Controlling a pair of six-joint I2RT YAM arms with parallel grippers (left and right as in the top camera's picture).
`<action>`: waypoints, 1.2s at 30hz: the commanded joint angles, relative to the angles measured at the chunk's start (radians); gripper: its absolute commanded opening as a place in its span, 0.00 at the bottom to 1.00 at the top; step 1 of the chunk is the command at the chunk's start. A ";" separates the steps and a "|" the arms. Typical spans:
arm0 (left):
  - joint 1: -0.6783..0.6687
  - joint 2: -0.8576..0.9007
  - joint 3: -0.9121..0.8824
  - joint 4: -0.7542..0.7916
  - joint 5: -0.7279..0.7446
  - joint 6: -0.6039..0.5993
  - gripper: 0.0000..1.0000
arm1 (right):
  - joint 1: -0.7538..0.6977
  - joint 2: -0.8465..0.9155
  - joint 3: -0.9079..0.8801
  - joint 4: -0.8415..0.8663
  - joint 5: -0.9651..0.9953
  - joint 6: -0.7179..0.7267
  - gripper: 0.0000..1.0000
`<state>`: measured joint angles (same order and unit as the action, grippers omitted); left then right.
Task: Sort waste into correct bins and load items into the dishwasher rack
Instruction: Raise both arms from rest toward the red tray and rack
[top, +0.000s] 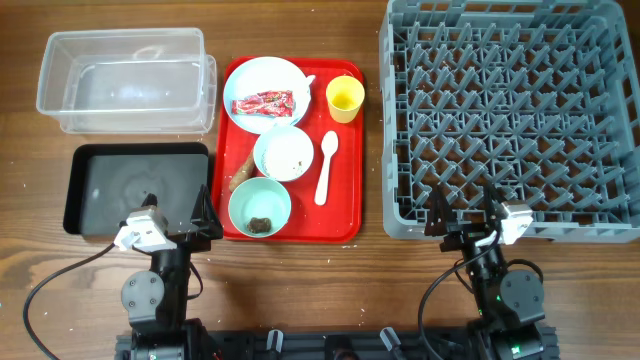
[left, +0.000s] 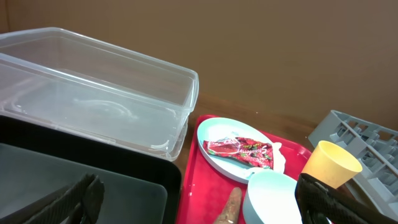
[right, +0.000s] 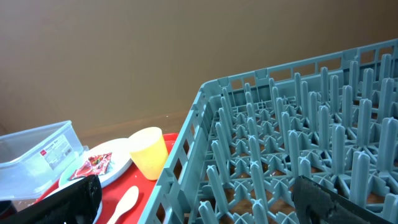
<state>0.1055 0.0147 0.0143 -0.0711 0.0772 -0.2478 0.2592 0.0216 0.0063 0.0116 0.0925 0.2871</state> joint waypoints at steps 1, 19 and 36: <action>-0.003 -0.010 -0.008 0.000 0.001 0.013 1.00 | 0.005 -0.004 -0.001 0.003 -0.013 0.004 1.00; -0.003 -0.010 -0.008 0.000 0.001 0.013 1.00 | 0.005 -0.004 -0.001 0.003 -0.013 0.004 1.00; -0.003 0.002 -0.008 0.000 -0.003 0.002 1.00 | 0.005 -0.004 -0.001 0.042 0.041 0.004 1.00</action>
<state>0.1055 0.0147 0.0143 -0.0711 0.0769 -0.2481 0.2592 0.0216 0.0063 0.0383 0.1032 0.2871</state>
